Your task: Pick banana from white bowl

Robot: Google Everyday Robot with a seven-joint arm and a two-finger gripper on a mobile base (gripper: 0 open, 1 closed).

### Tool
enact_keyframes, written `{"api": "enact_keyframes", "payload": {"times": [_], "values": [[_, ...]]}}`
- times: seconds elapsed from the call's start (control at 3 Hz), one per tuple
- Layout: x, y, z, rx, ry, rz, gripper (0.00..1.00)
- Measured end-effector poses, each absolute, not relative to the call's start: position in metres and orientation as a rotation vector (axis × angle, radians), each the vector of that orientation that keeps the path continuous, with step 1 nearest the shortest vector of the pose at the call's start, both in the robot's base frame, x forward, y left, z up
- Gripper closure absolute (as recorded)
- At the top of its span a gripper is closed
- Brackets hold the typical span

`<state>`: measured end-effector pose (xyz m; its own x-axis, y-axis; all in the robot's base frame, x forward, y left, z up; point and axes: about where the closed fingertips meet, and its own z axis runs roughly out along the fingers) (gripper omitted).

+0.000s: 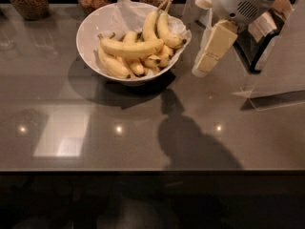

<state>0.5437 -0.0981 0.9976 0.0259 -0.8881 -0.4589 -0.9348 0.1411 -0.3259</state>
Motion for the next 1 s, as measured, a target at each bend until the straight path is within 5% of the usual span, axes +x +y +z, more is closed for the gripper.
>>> {"api": "enact_keyframes", "payload": {"times": [1.0], "values": [[0.597, 0.018, 0.969, -1.788, 1.697, 0.226, 0.00]]}}
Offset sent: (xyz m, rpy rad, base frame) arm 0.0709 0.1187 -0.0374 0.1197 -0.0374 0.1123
